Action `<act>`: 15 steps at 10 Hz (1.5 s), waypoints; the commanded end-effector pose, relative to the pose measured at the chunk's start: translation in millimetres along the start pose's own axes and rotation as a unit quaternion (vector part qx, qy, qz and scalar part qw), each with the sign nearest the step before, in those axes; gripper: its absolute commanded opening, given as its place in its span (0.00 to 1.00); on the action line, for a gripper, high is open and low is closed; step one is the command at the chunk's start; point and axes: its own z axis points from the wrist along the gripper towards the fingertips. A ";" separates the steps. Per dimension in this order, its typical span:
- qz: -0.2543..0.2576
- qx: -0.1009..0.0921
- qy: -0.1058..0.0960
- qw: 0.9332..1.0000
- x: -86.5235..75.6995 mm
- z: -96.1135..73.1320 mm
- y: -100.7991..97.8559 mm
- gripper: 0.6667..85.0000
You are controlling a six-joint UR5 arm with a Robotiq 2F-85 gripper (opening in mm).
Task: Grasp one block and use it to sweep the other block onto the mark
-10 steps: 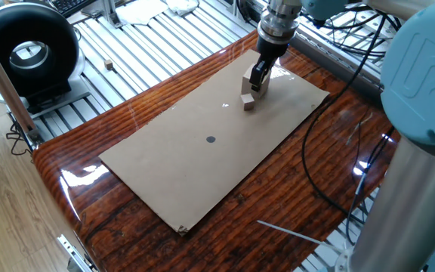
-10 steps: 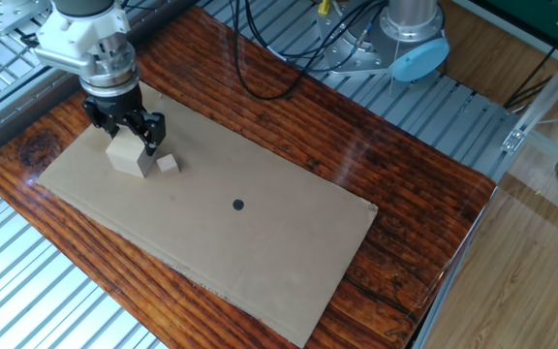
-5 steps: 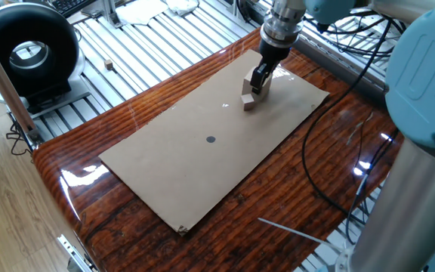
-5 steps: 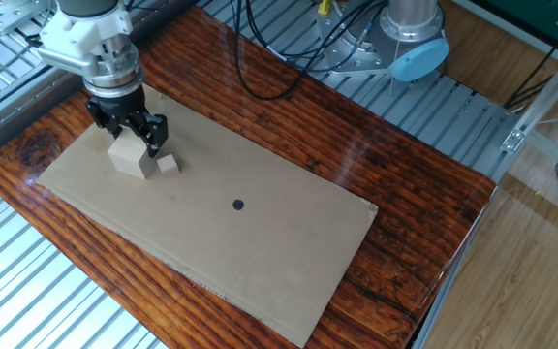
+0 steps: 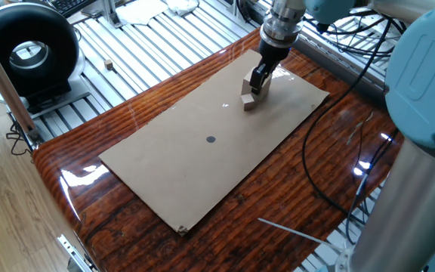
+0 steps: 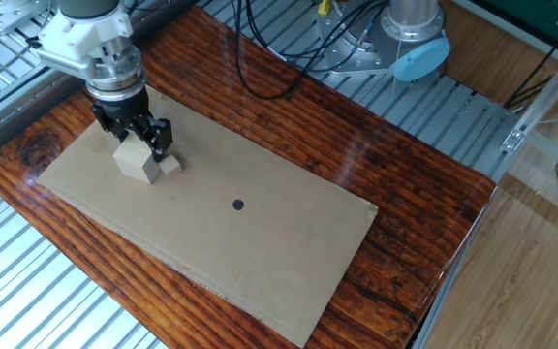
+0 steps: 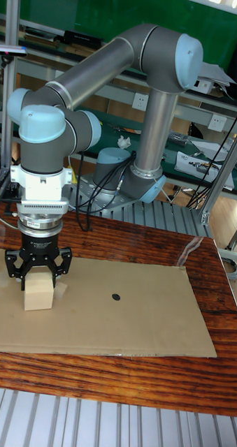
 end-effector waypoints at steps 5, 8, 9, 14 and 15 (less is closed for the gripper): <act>0.015 -0.009 0.000 1.000 -3.0 -7.6 18.6 0.48; 0.016 -0.006 -0.012 1.000 -9.7 0.0 25.9 0.50; 0.014 -0.003 -0.014 1.000 -11.1 1.3 25.4 0.51; -0.018 0.013 -0.011 1.000 7.2 4.0 15.3 0.52; -0.017 0.017 -0.005 1.000 10.0 -0.3 19.3 0.52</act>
